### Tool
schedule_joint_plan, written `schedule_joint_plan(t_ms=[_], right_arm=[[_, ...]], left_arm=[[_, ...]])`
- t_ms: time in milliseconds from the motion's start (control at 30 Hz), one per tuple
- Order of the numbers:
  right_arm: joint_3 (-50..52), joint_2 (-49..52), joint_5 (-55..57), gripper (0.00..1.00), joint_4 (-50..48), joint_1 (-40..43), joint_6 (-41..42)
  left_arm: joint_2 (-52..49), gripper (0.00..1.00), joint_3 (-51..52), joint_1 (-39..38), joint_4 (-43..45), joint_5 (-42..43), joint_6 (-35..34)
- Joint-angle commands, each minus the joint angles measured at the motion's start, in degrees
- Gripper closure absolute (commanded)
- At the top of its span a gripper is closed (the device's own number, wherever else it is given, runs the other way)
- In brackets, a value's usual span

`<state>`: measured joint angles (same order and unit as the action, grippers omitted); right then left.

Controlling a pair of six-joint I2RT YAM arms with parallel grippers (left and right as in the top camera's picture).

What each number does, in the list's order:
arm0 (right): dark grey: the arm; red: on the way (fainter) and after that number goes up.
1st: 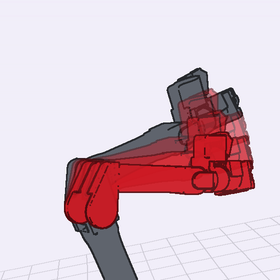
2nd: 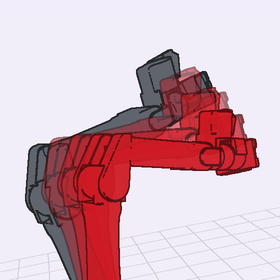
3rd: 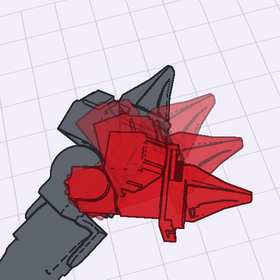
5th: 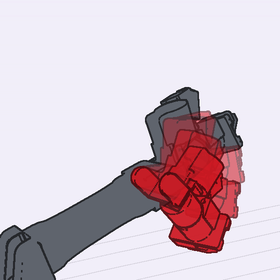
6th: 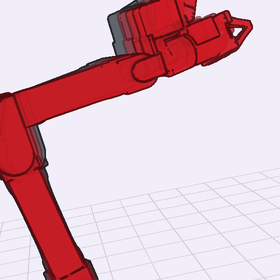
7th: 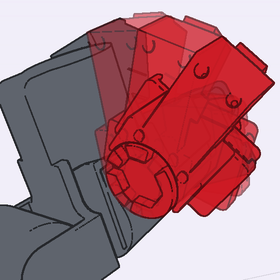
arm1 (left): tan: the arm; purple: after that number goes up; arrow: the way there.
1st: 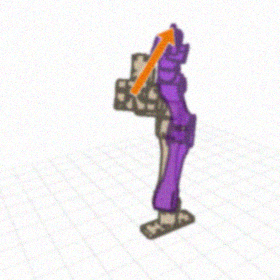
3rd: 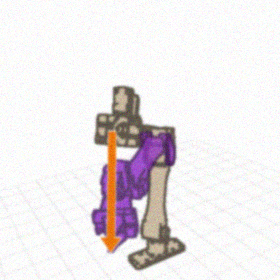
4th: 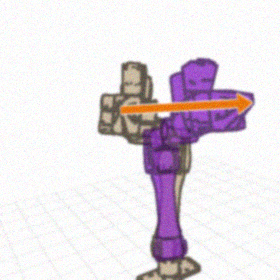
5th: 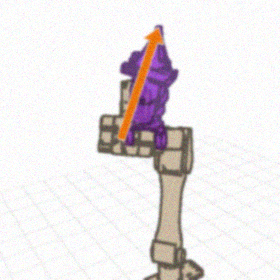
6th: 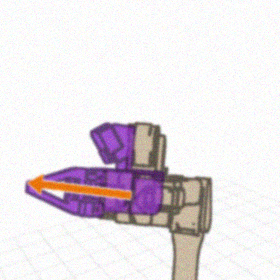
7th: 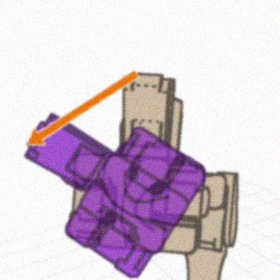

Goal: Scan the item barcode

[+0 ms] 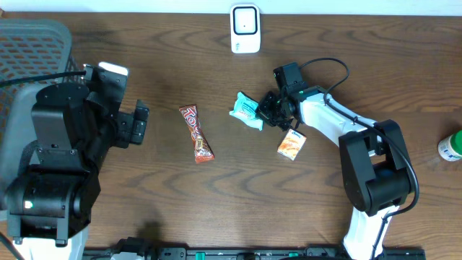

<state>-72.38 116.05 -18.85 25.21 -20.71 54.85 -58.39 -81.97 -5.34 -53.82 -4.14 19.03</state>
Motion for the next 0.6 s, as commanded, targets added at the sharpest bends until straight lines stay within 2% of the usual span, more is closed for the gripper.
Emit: schedule_joint_plan(t_ms=[0, 167, 333, 467, 567], right_arm=[[3.8, 1.9, 9.0, 0.99, 4.7, 0.5, -4.9], [3.8, -9.9, 19.2, 0.99, 12.1, 0.7, -14.0], [3.8, -21.6, 40.7, 0.98, 20.3, -0.1, -21.0], [3.8, -26.2, 50.6, 0.98, 23.3, -0.1, -26.1], [3.8, -27.3, 56.1, 0.99, 25.7, -0.3, -26.7]], left_arm=[[0.0, 0.02, 0.2, 0.3, -0.2, 0.7, -0.9], [0.0, 0.02, 0.2, 0.3, -0.2, 0.7, -0.9], [0.0, 0.02, 0.2, 0.3, -0.2, 0.7, -0.9], [0.0, 0.02, 0.2, 0.3, -0.2, 0.7, -0.9], [0.0, 0.02, 0.2, 0.3, -0.2, 0.7, -0.9]])
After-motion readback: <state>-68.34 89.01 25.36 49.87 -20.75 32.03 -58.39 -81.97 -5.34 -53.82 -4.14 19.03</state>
